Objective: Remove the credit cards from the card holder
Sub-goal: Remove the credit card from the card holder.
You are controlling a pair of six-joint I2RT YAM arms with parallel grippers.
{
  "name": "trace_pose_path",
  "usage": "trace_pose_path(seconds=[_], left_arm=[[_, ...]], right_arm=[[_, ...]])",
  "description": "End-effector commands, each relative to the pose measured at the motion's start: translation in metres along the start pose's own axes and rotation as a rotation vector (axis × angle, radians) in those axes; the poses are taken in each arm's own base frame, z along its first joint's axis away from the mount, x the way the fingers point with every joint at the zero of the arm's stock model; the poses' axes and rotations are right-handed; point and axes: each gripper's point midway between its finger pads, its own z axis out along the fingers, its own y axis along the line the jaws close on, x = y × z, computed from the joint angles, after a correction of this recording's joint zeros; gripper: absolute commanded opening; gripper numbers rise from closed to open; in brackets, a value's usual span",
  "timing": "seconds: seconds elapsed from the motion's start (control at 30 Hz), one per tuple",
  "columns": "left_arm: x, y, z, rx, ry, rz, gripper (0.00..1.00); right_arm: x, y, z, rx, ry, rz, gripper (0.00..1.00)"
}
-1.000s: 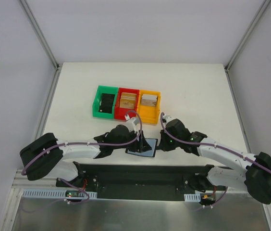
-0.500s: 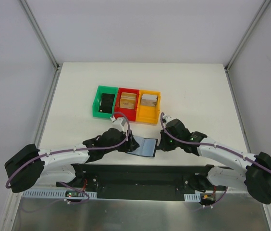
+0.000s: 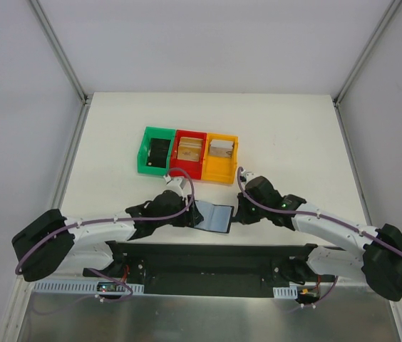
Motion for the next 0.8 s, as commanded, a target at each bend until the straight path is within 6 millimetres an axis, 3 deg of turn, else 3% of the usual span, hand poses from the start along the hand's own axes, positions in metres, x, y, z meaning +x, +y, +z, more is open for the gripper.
trace_pose_path(seconds=[0.0,0.5,0.77], left_arm=[[-0.005,-0.012,0.003,0.048,0.001,0.002,0.61],[0.0,-0.026,0.005,0.118,0.023,-0.006,0.59],[-0.018,0.001,-0.011,-0.005,-0.089,-0.013,0.61]], right_arm=[[-0.008,0.008,-0.002,-0.024,-0.016,-0.009,0.0],[-0.006,0.008,-0.001,-0.028,-0.01,-0.006,0.0],[-0.006,0.007,-0.003,-0.025,-0.016,-0.01,0.0]])
